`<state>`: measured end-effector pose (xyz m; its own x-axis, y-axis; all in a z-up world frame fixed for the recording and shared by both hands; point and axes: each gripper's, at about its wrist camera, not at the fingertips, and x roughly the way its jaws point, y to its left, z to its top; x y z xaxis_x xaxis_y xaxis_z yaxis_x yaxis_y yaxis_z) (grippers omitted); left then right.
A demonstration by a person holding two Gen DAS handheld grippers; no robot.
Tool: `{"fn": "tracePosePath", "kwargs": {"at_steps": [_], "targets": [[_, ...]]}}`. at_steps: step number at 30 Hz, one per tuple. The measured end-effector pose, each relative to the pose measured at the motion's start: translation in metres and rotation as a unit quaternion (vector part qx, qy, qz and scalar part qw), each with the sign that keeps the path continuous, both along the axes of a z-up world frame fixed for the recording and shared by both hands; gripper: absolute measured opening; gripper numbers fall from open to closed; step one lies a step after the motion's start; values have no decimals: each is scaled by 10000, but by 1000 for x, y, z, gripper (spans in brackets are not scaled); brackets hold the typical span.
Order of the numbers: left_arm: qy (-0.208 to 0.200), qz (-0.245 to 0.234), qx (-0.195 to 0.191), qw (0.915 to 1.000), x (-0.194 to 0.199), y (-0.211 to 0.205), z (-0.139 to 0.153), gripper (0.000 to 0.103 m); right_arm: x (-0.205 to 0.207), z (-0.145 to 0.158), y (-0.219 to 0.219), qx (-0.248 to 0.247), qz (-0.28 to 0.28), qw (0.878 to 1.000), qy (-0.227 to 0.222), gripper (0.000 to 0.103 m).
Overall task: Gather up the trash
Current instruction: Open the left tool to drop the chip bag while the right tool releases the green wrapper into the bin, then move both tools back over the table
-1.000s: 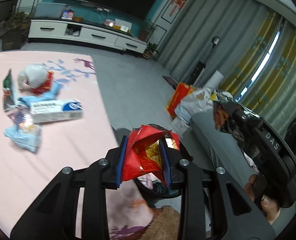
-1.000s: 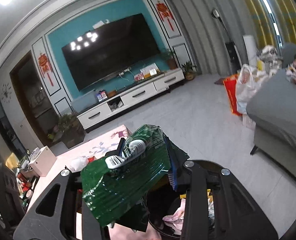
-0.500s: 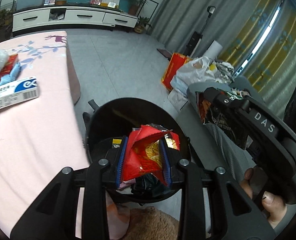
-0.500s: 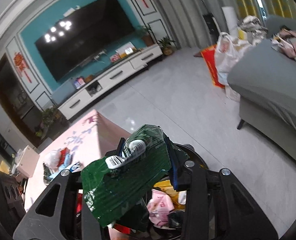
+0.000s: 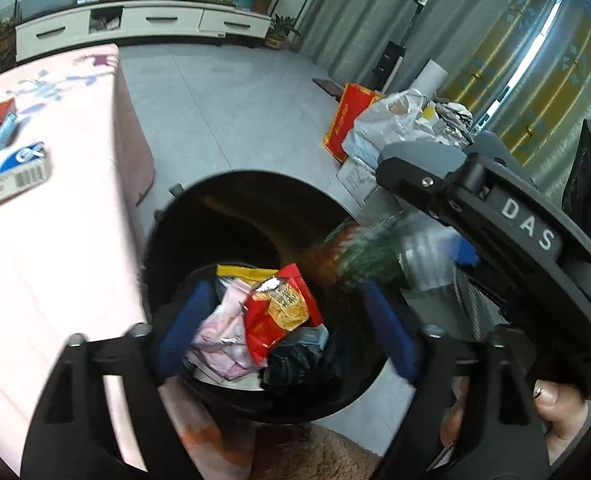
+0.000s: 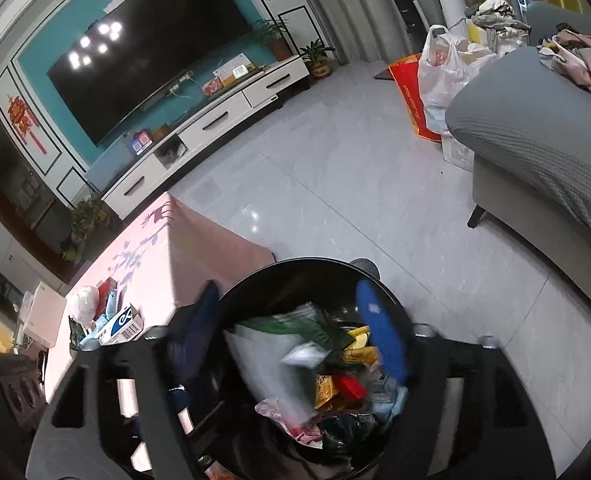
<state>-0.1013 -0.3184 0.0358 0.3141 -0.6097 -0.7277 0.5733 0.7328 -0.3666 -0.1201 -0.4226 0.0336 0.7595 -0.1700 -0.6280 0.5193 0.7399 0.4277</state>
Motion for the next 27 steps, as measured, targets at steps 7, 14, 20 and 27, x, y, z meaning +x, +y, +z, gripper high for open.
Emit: {"fn": "tracePosePath", "kwargs": {"at_steps": [7, 14, 20, 27], "targets": [[-258, 512, -258, 9980, 11, 52, 32, 100, 0, 16, 13, -145, -30, 9994, -319, 93], [-574, 1548, -214, 9860, 48, 151, 64, 100, 19, 29, 42, -542, 59, 9971, -533, 99], [-880, 2497, 284, 9639, 91, 236, 66, 100, 45, 33, 83, -922, 362, 9929, -654, 99], [-659, 3522, 433, 9326, 133, 311, 42, 100, 86, 11, 120, -943, 721, 9928, -185, 99]]}}
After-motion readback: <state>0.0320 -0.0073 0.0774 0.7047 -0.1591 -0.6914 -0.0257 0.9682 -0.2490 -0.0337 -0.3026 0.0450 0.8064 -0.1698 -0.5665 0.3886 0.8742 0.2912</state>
